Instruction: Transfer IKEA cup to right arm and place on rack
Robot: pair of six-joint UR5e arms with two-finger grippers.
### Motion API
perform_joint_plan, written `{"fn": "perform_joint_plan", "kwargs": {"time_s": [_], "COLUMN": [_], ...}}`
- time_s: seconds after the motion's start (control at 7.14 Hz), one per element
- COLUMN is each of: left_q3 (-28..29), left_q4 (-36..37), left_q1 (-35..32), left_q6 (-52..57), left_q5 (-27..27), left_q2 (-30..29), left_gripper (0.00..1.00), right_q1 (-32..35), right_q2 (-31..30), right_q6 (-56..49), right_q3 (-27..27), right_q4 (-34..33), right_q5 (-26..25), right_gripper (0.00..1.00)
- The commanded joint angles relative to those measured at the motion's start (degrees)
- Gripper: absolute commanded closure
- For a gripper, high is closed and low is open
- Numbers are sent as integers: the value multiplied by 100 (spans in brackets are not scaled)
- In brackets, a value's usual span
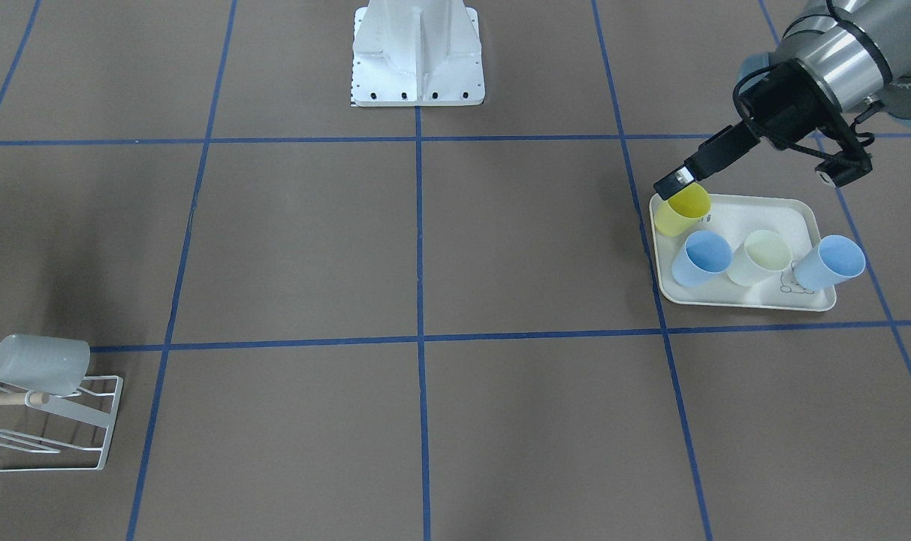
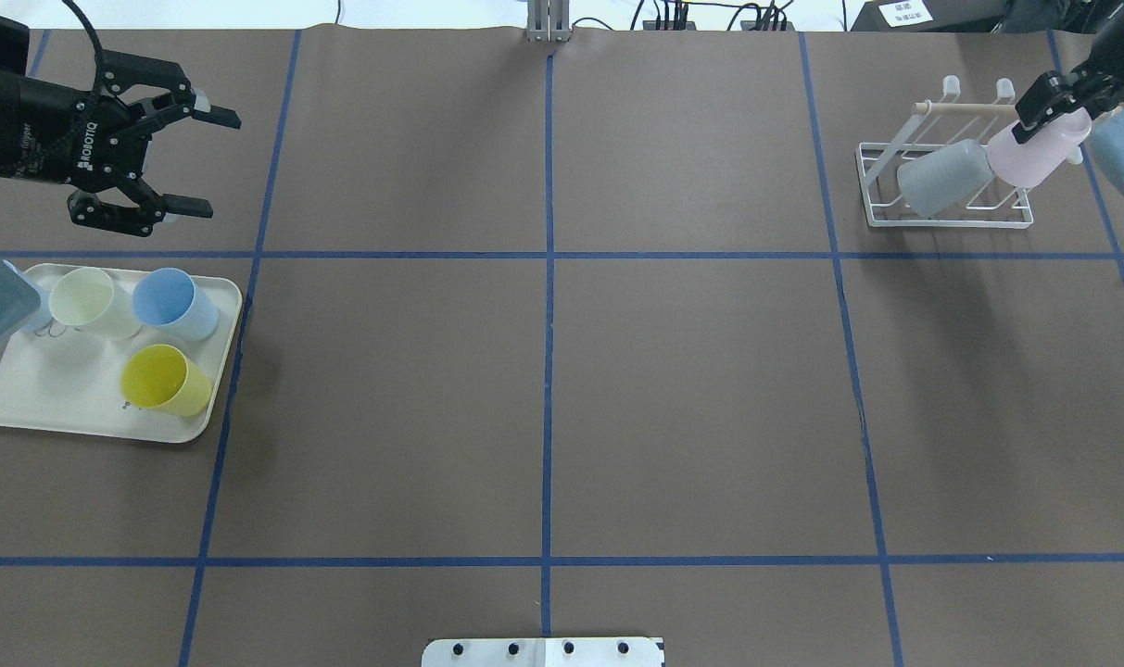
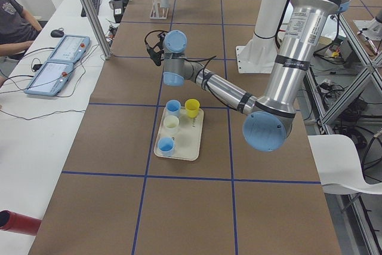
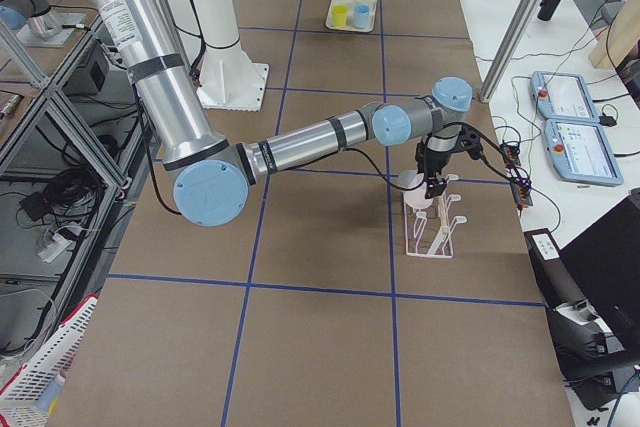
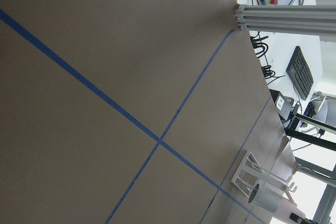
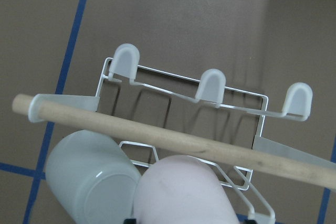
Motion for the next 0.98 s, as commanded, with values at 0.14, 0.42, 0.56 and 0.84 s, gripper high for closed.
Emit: {"fn": "perform_joint_plan", "kwargs": {"time_s": [0.14, 0.42, 0.56, 0.84], "left_q3": [0, -18, -35, -53], "left_q4": [3, 3, 3, 3], "left_q1": [0, 0, 0, 0], "left_q6": [-18, -70, -79, -88], "left_q5": [0, 0, 0, 0], "left_q2": [-36, -54, -54, -54], "left_gripper": [0, 0, 0, 0], "right_q1": [-54, -72, -72, -2], "right_q2": [0, 79, 97, 114], "right_q6": [-7, 2, 2, 2], "right_q3": [-85, -102, -111, -111], "right_q4": [9, 0, -9, -18], "right_q5": [-30, -21, 5, 14], "right_gripper": [97, 97, 96, 96]}}
